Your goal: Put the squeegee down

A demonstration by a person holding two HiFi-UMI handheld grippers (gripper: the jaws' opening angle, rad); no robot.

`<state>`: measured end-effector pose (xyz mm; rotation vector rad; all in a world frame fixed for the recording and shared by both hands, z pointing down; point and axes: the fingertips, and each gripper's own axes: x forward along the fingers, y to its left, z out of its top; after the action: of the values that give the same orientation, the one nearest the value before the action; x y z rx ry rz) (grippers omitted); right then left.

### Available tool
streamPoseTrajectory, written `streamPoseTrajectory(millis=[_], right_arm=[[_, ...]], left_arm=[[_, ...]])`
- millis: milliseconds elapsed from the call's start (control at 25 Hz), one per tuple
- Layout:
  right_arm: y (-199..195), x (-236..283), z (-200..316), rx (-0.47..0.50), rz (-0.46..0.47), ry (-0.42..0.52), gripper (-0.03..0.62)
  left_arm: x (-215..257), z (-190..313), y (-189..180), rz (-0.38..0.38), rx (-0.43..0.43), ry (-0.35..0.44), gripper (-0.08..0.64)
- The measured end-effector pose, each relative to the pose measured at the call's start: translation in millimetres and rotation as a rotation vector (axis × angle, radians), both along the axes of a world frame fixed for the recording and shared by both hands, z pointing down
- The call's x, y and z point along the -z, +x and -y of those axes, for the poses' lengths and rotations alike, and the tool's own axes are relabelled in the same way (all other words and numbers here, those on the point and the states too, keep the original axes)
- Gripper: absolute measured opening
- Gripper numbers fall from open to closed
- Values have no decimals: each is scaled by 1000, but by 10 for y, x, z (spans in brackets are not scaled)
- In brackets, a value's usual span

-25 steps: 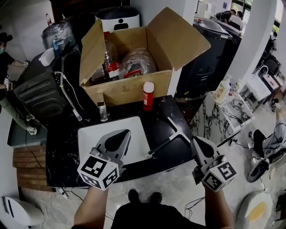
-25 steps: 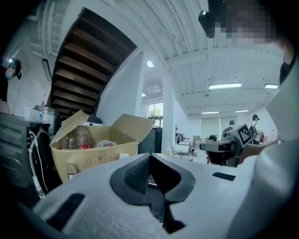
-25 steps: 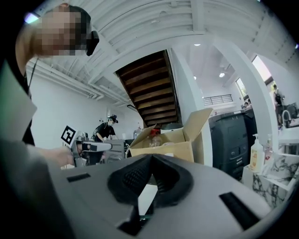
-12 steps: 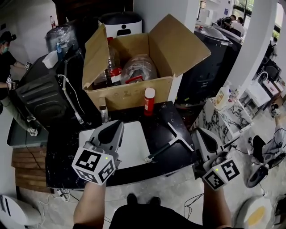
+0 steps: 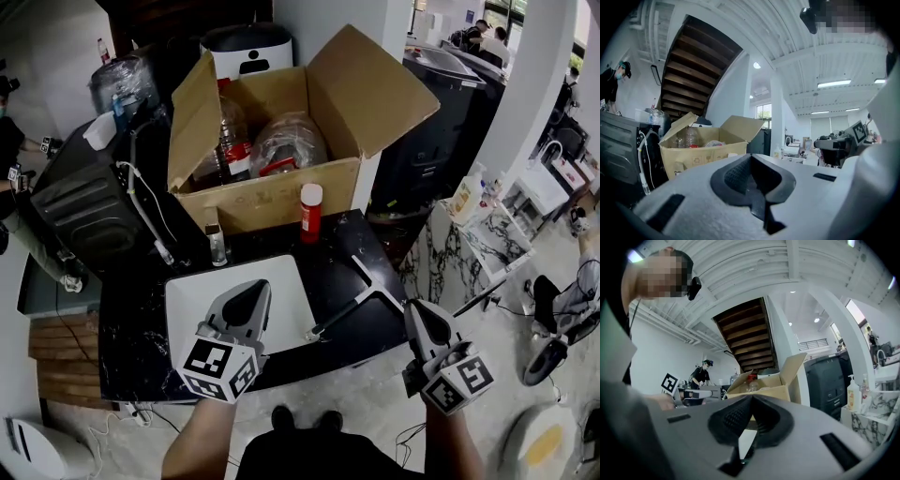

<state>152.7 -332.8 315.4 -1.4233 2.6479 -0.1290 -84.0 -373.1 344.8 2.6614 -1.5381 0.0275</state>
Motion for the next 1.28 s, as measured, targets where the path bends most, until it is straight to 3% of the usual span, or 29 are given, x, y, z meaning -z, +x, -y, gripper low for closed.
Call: streamPoseTrajectory(millis=[240, 440, 600, 920, 1280], right_arm=[[33, -44, 93, 12, -6, -40, 5], [-3, 176, 176, 40, 8, -12, 3], [-77, 261, 190, 57, -39, 17, 3], [-219, -40, 74, 41, -99, -12, 3], [-150, -102, 35, 27, -95, -22, 3]], left_arm=[[-61, 42, 66, 10, -4, -20, 8], [54, 73, 88, 31, -22, -5, 8], [94, 101, 72, 29, -28, -7, 9], [-17, 39, 24, 4, -17, -27, 9], [-86, -23, -32, -9, -12, -37, 9]])
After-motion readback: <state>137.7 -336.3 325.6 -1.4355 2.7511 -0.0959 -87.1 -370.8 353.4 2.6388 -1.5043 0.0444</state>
